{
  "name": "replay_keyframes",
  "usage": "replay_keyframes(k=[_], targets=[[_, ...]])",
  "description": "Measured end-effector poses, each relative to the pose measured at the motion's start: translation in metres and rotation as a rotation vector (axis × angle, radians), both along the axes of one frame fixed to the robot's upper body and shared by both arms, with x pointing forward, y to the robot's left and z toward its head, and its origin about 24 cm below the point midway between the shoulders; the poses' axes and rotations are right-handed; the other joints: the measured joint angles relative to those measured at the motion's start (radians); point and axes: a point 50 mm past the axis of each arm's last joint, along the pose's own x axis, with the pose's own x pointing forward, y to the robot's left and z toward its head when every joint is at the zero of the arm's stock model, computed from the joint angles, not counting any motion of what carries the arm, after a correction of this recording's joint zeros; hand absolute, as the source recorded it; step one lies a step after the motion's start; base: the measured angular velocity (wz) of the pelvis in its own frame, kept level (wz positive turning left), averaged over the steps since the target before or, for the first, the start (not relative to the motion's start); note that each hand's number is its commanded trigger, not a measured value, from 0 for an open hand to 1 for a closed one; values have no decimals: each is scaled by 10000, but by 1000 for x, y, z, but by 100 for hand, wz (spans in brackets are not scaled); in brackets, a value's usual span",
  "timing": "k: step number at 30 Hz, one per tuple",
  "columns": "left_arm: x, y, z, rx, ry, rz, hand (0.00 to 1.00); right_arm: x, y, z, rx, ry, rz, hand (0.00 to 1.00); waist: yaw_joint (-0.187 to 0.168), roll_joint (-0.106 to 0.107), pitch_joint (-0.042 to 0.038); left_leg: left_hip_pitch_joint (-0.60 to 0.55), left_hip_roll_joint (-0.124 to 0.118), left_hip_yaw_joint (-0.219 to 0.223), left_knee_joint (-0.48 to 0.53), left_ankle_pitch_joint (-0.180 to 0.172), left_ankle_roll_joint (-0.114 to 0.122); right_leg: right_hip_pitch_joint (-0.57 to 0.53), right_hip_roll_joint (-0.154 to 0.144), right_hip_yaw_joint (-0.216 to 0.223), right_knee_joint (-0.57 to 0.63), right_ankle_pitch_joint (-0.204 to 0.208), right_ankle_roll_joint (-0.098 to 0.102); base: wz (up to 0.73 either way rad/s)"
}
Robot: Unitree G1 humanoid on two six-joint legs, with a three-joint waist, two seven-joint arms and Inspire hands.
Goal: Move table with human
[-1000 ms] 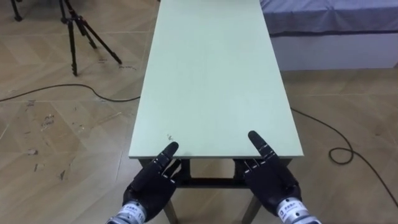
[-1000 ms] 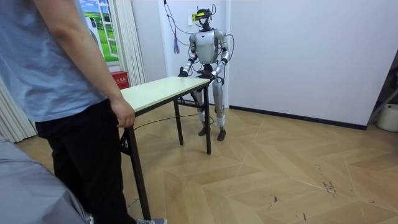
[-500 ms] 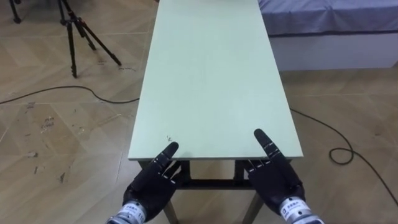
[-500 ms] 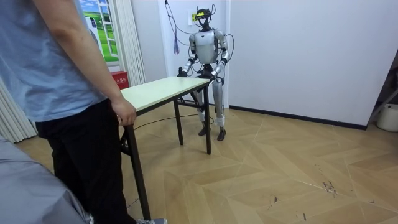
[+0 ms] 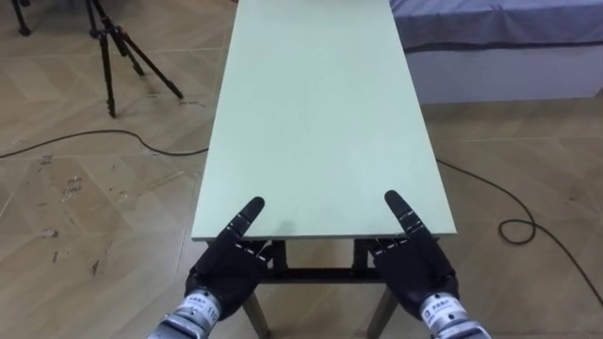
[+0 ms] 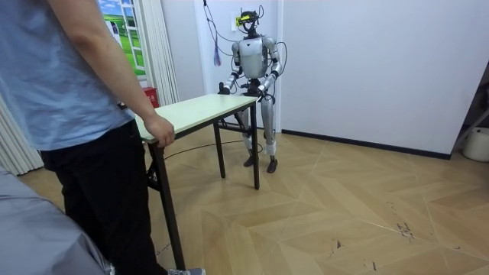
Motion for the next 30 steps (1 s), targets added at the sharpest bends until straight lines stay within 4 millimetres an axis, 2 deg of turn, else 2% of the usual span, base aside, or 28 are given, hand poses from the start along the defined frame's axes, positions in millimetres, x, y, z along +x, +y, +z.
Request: replay_keyframes(k=[11,12,13,14,21,26,30], targets=[[6,-6,2,-655,595,760,1,0,0,-1,146,227,-164,0,241,6,-6,203,2,106,-126,1,0,91,14,98,73,1,1,-3],[6,-6,2,-658,608,773,60,0,0,-1,147,232,-165,0,242,6,-6,204,2,110,-126,1,0,91,16,100,74,1,1,0],[6,-5,3,-680,634,823,100,0,0,-1,156,247,-170,64,245,4,-8,209,2,123,-125,1,0,93,21,103,76,1,1,0],[6,-5,3,-696,648,856,100,0,0,-1,192,251,-198,100,245,3,-9,211,2,121,-123,1,0,95,31,99,75,1,1,0],[6,-5,2,-663,702,859,100,1,3,-1,434,246,-421,100,230,-1,-10,211,2,106,-122,1,0,132,22,93,72,2,2,0],[6,-7,1,-507,905,827,100,-3,4,-8,302,1190,-549,100,410,-2,-9,79,0,72,-125,1,0,-9,36,86,40,1,1,1],[5,-7,-1,-160,1226,789,100,-5,6,-9,172,1226,-390,100,405,-38,-2,205,25,40,-284,0,-1,15,35,97,175,3,1,-7]])
